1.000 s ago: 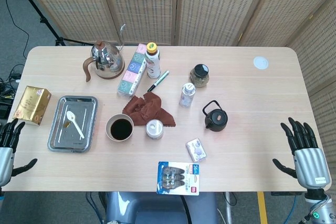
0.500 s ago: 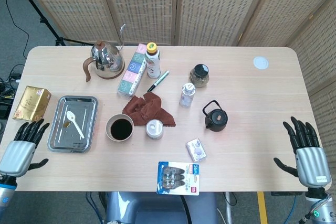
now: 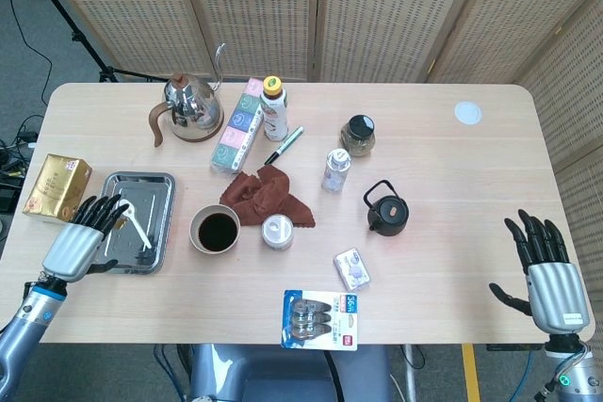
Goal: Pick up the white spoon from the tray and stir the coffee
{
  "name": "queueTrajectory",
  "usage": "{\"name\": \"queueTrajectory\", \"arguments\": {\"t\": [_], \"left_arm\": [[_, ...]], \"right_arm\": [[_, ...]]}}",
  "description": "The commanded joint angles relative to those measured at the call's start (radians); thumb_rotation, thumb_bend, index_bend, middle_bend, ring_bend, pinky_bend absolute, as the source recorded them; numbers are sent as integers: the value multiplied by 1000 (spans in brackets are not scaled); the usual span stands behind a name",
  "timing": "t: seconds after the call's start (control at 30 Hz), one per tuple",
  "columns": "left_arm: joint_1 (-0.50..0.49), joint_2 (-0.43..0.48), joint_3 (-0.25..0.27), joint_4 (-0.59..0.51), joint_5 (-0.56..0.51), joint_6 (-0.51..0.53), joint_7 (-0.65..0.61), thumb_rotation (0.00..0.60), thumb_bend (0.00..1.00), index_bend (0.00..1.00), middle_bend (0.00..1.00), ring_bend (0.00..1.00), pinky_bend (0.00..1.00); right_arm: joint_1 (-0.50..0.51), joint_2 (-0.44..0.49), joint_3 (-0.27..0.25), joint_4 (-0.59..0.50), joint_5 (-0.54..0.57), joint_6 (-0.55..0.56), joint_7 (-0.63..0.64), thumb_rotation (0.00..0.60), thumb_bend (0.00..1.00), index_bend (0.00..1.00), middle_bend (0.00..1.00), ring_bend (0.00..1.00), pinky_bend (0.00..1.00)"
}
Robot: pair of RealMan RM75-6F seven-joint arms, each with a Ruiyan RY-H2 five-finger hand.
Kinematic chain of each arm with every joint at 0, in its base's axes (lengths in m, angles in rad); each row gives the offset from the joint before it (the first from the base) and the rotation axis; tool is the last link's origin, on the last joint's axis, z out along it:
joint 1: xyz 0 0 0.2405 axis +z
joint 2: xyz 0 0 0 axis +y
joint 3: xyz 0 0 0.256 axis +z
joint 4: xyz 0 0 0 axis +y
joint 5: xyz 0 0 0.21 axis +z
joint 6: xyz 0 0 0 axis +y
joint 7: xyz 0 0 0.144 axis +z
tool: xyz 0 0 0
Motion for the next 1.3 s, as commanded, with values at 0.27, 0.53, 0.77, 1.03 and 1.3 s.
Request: {"name": "queueTrajectory", "arguments": {"t": [0.27,0.53,0.77,1.03,1.3], "left_arm": [[-48,-115,-13,101,-40,-71,41,600,0,104,0,0,0],[-69,-163,5,179,-43,-88,-7,600,0,104,0,0,0],[-79,-194,25,206,-34,-85,-13,600,0,104,0,0,0],[-85,-207,29,210,-42,-82,-1,600,0,104,0,0,0],[-92,-216,25,229,-60,-99,6,600,0,104,0,0,0]], "right_arm": [[2,8,4,-2,16,-12,20,600,0,0,0,0,0],[3,10,5,-1,26,-19,23,600,0,0,0,0,0],[5,8,6,3,33,-27,22,600,0,0,0,0,0],[4,11,5,2,35,-28,29,600,0,0,0,0,0],[6,10,1,2,36,-36,31,600,0,0,0,0,0]]}}
